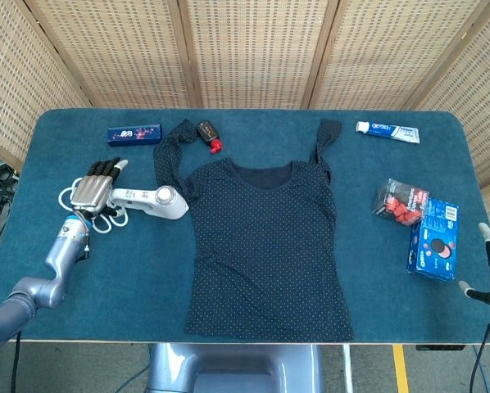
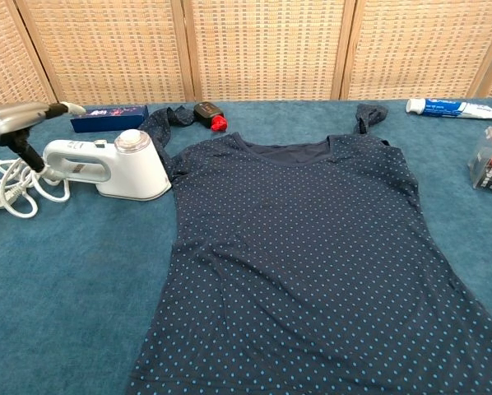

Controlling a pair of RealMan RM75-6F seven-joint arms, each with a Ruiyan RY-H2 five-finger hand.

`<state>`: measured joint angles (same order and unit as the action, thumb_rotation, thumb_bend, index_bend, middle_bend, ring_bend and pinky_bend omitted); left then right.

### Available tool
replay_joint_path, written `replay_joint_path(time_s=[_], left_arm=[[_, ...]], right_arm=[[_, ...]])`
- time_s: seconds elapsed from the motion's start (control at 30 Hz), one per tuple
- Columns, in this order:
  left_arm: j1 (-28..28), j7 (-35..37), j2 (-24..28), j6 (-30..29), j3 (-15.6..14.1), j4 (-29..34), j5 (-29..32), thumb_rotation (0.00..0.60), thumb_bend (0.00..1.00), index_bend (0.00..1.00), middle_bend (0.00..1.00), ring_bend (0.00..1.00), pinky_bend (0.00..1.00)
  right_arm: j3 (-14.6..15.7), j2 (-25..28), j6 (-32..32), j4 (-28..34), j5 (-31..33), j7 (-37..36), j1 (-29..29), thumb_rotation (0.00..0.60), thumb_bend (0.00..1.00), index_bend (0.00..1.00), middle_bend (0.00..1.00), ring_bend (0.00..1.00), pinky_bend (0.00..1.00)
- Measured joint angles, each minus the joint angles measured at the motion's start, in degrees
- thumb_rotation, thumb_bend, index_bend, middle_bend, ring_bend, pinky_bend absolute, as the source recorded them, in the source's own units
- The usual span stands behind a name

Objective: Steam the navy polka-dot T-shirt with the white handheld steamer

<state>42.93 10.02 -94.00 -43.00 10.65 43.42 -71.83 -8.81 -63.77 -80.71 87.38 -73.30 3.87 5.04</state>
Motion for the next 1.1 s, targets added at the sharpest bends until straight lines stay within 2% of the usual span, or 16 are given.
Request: replay_joint_path(time_s=[0.27,0.5,0.7,1.1], left_arm=[[1.65,8.43,-2.09,-0.33,-1.03,-3.02,-4.26,0.600,0.24,0.00,0.00,0.00,0.00],[3.34,10.64,-3.56,1.10,-1.72,-6.48,-5.55,0.600,0.30,0.00,0.00,0.00,0.00],[4.96,12.46,-5.42,3.33,-1.94,-10.53,-5.96,0.600,0.40,0.00,0.00,0.00,0.00],[7.46,18.24,-8.91,5.40,-3.21,-17.97,-8.12,0.600,0.42,0.00,0.00,0.00,0.00]], right_arm=[[-0.04,-0.29,0.49,-0.37,0.36,0.30,0.23,0.600,0.00,0.05,0.00,0.00,0.00],[0.06,-0.39,0.80,-0.41,0.28,0.34,0.38,0.600,0.00,0.05,0.00,0.00,0.00],[0.00,-0.40,0.92,-0.58,0.50,0.27,0.39,0.600,0.00,0.05,0.00,0.00,0.00],[0.14,-0.71,1.50,-0.95,0.57,0.55,0.67,0.600,0.00,0.05,0.00,0.00,0.00]])
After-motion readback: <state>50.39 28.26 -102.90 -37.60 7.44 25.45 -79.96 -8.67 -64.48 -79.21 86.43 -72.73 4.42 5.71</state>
